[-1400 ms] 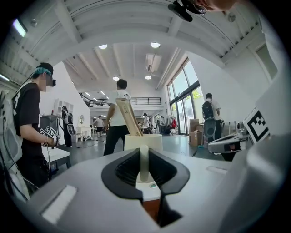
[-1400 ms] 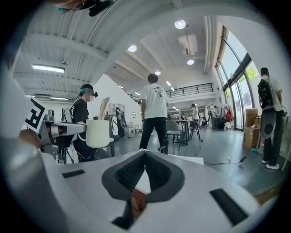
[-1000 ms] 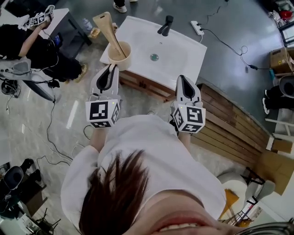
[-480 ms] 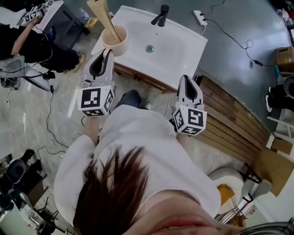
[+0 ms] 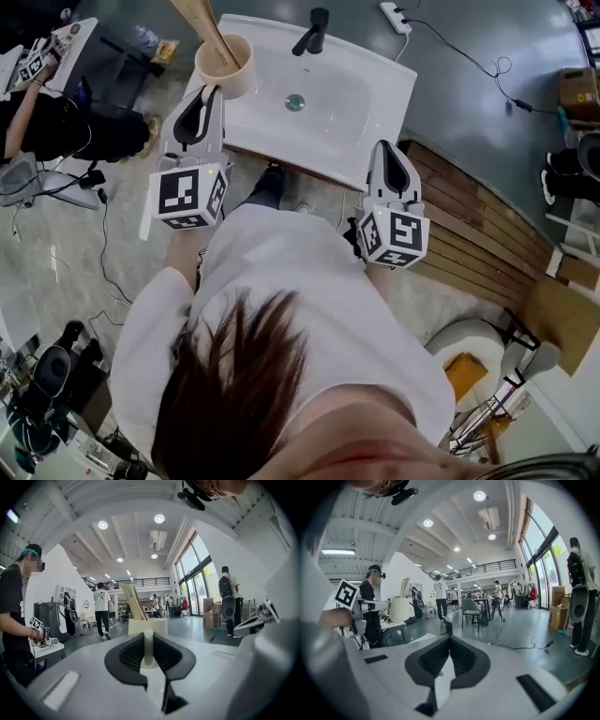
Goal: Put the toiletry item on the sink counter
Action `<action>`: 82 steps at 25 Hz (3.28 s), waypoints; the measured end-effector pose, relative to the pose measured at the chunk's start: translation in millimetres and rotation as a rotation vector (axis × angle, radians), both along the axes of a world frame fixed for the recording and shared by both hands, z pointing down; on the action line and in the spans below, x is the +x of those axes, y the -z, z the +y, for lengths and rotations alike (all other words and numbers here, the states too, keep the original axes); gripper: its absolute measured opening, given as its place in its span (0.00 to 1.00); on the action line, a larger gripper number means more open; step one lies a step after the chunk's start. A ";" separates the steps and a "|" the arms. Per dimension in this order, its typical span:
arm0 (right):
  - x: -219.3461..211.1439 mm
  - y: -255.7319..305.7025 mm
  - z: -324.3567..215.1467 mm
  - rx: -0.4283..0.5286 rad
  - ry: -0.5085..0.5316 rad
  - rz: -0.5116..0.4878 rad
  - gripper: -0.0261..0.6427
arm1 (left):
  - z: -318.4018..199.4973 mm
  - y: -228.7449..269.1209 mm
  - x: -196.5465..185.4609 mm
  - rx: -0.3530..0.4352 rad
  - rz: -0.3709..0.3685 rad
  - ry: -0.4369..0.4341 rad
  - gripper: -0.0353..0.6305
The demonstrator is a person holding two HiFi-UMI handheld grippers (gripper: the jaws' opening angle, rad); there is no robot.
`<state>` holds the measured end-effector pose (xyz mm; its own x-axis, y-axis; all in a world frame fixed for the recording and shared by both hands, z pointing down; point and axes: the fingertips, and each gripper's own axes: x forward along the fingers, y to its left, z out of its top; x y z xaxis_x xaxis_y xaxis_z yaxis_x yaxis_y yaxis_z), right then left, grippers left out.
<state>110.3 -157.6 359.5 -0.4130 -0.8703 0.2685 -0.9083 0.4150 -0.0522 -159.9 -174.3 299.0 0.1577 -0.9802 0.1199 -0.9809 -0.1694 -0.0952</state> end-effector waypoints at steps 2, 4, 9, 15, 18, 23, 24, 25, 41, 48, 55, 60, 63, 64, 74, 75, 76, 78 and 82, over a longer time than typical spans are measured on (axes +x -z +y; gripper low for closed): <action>-8.0 2.0 -17.1 0.007 -0.006 0.001 0.05 | -15.2 2.5 -7.2 0.004 -0.004 -0.009 0.12; -18.4 3.1 -30.7 0.013 -0.013 0.001 0.05 | -27.5 2.7 -16.9 0.001 -0.004 -0.018 0.12; -49.3 6.3 -59.5 0.021 -0.036 -0.001 0.05 | -59.5 5.5 -49.9 0.004 -0.001 -0.031 0.12; -70.6 6.9 -81.8 0.028 -0.091 0.013 0.05 | -95.0 5.3 -74.5 0.019 0.002 -0.076 0.12; -79.1 5.0 -90.4 0.025 -0.114 0.020 0.05 | -110.5 1.4 -83.3 0.018 0.008 -0.094 0.12; -90.1 4.4 -99.7 0.009 -0.132 0.039 0.05 | -131.6 -3.0 -88.5 0.005 0.029 -0.126 0.12; -90.5 4.6 -100.5 0.006 -0.138 0.041 0.05 | -134.0 -4.5 -88.1 0.000 0.031 -0.133 0.12; -90.2 4.5 -100.8 0.003 -0.143 0.041 0.05 | -135.7 -6.4 -87.3 -0.006 0.033 -0.138 0.12; -85.5 3.4 -121.9 0.003 -0.117 0.053 0.05 | -148.6 -10.2 -83.2 -0.013 0.038 -0.115 0.12; -85.9 1.4 -130.1 -0.002 -0.123 0.050 0.05 | -159.9 -8.9 -85.8 -0.009 0.034 -0.110 0.12; -89.0 -1.0 -138.5 -0.010 -0.129 0.043 0.05 | -170.4 -11.6 -90.7 -0.017 0.032 -0.103 0.12; -90.7 -4.4 -142.1 -0.023 -0.132 0.037 0.05 | -176.0 -19.0 -95.0 -0.019 0.029 -0.085 0.12; -92.2 -6.1 -145.4 -0.028 -0.128 0.037 0.05 | -179.9 -27.3 -98.3 -0.020 0.025 -0.062 0.12; -92.5 -6.7 -146.5 -0.030 -0.127 0.037 0.05 | -181.6 -30.7 -99.4 -0.023 0.024 -0.055 0.12; -87.3 -18.0 -155.9 -0.064 -0.132 0.036 0.05 | -201.4 -68.2 -113.5 -0.063 0.007 0.014 0.12; -86.8 -19.4 -157.3 -0.066 -0.132 0.036 0.05 | -203.2 -71.1 -114.1 -0.066 0.007 0.019 0.12; -87.0 -20.9 -158.8 -0.068 -0.131 0.036 0.05 | -204.8 -74.0 -115.1 -0.068 0.007 0.024 0.12; -88.8 -23.3 -161.7 -0.073 -0.126 0.035 0.05 | -207.5 -78.9 -117.4 -0.069 0.005 0.034 0.12; -94.3 -26.2 -166.7 -0.082 -0.115 0.033 0.05 | -212.3 -88.6 -121.4 -0.072 -0.001 0.036 0.12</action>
<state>16.0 -324.3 385.7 -0.3018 -0.8859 0.3524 -0.9514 0.3038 -0.0512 -281.3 -386.6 387.5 0.1224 -0.9740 0.1908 -0.9865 -0.1405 -0.0845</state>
